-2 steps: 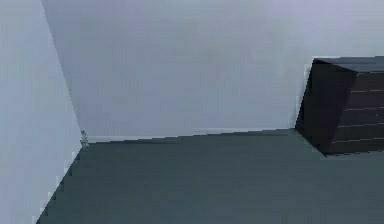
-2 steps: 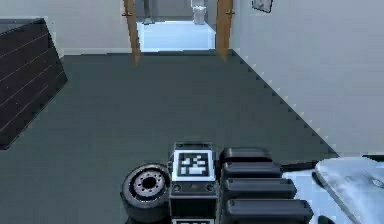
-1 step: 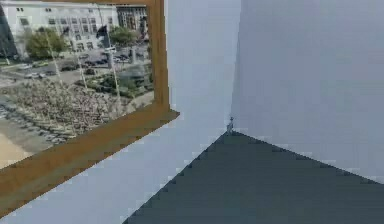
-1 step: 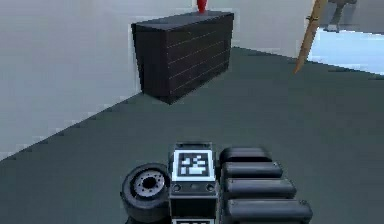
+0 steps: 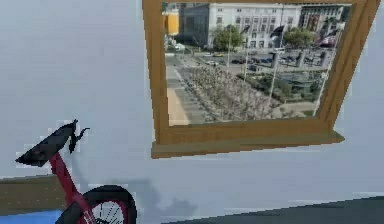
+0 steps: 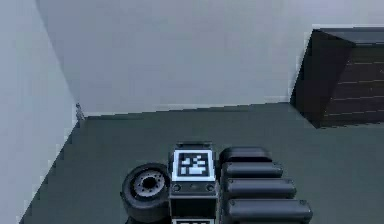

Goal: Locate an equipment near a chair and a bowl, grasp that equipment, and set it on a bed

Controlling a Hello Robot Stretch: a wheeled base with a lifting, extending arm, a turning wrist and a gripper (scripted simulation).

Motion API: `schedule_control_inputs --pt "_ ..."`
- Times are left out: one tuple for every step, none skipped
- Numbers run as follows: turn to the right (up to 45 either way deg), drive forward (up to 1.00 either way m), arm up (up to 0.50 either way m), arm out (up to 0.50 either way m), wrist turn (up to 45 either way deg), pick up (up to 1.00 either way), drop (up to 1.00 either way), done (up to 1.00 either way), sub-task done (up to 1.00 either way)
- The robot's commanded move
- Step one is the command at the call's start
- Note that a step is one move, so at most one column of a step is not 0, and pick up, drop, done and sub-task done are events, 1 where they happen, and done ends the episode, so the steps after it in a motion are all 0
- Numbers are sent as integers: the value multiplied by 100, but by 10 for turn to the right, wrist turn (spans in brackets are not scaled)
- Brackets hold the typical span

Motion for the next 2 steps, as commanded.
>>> schedule_control_inputs --pt "-180 0 0 0 0 0 0 0 0" --pt "450 0 0 0 0 0 0 0 0"
